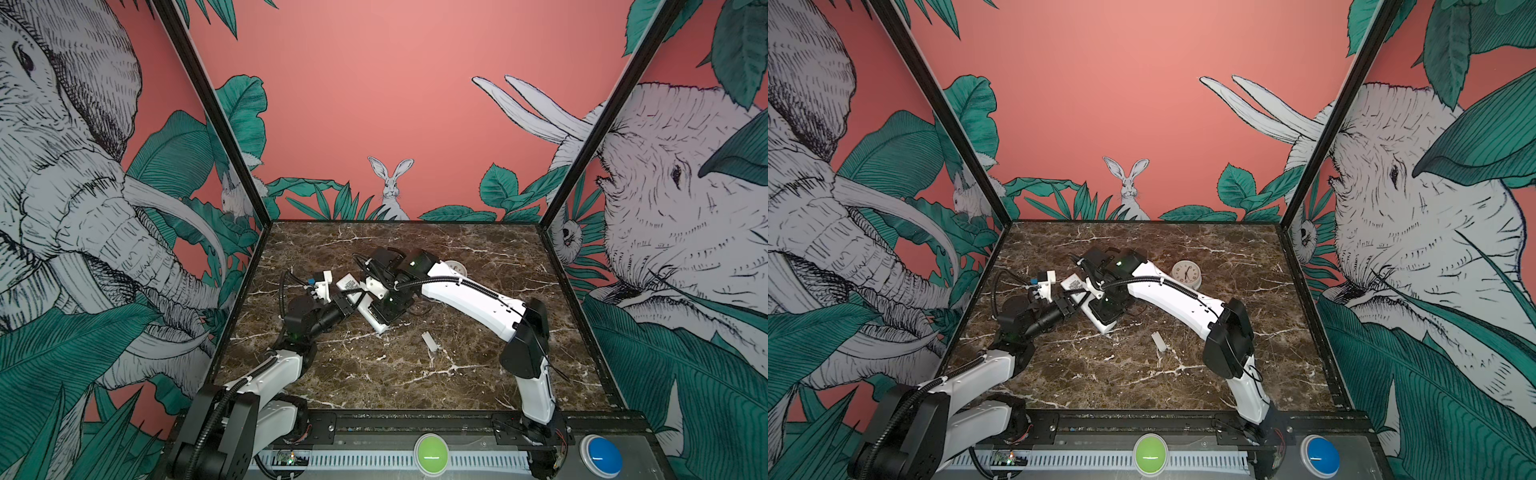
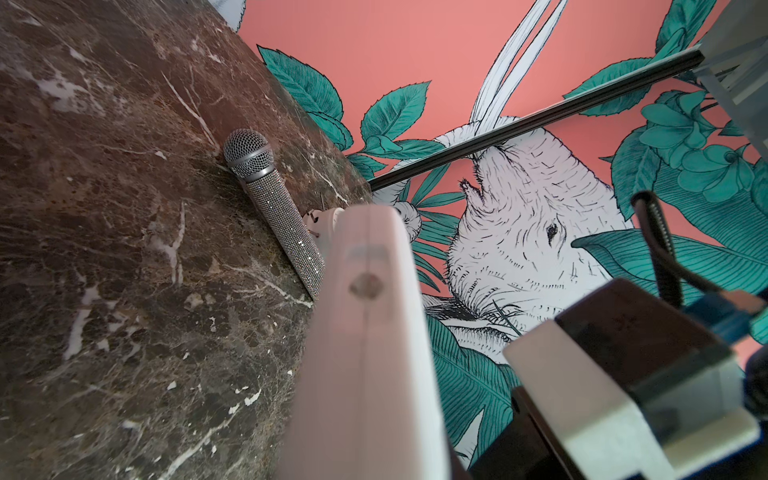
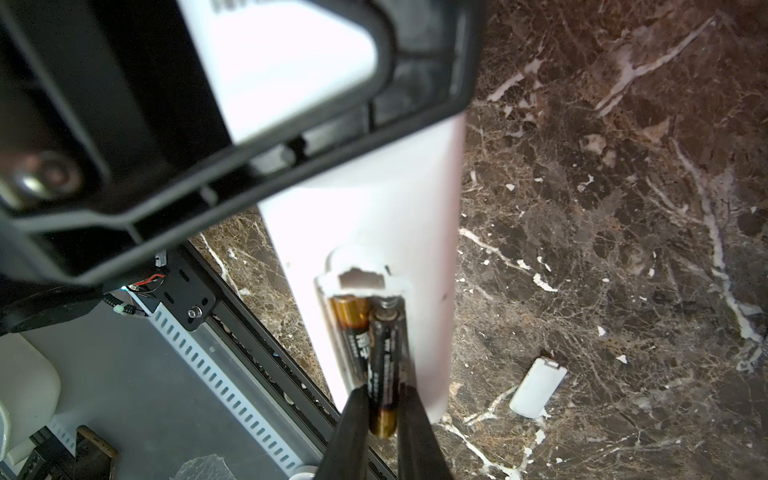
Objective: Load the batteries into the remote control
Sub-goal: 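Lower the AA battery into the open compartment beside the seated battery, then open the right gripper and release the battery into the compartment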
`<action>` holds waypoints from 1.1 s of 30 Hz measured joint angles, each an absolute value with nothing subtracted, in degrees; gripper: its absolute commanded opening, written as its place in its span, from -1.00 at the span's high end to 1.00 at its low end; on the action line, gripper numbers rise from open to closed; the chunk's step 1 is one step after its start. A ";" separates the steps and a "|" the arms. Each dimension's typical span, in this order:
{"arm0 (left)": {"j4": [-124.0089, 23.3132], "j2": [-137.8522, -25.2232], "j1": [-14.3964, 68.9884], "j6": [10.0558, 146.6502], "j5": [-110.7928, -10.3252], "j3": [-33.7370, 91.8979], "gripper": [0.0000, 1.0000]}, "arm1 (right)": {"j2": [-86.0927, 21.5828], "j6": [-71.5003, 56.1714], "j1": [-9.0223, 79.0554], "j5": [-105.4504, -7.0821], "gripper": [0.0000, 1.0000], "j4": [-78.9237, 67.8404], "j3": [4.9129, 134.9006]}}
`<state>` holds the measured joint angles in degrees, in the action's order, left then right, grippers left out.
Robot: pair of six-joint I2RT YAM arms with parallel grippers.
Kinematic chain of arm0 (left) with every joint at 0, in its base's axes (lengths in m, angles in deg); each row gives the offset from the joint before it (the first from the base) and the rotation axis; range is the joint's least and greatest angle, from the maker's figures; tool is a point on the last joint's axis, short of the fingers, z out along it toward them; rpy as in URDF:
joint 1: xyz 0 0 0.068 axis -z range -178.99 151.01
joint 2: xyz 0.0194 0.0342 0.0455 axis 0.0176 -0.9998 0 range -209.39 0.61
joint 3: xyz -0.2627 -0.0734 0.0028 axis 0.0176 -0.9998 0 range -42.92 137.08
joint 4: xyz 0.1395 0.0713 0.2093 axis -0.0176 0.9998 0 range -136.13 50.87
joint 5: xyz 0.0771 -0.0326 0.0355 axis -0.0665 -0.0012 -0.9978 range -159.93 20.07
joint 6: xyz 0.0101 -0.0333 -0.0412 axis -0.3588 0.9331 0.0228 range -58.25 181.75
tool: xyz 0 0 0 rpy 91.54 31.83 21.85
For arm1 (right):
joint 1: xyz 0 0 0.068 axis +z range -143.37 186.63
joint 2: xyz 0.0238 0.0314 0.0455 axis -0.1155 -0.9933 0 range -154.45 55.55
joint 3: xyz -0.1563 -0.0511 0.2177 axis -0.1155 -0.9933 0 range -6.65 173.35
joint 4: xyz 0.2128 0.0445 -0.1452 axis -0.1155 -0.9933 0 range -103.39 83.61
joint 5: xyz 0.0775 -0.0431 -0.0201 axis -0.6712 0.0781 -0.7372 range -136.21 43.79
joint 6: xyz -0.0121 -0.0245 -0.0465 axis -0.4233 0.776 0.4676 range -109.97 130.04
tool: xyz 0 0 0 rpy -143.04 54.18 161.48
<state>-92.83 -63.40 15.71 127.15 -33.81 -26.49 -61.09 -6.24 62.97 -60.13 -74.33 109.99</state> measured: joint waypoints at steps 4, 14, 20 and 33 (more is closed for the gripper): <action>-92.83 -63.40 15.71 127.26 -33.86 -26.49 1.00 | -61.09 -6.30 63.01 -60.15 0.43 -74.33 110.28; -92.83 -63.40 15.71 127.33 -33.81 -26.56 1.00 | -61.09 -6.39 63.14 -59.64 0.32 -74.33 110.76; -92.83 -63.40 15.73 127.33 -33.79 -26.58 1.00 | -61.03 -6.46 63.39 -59.03 0.28 -74.33 110.76; -93.02 -63.40 15.73 127.57 -32.98 -26.58 1.00 | -58.38 -6.46 63.49 -58.81 0.22 -72.59 110.45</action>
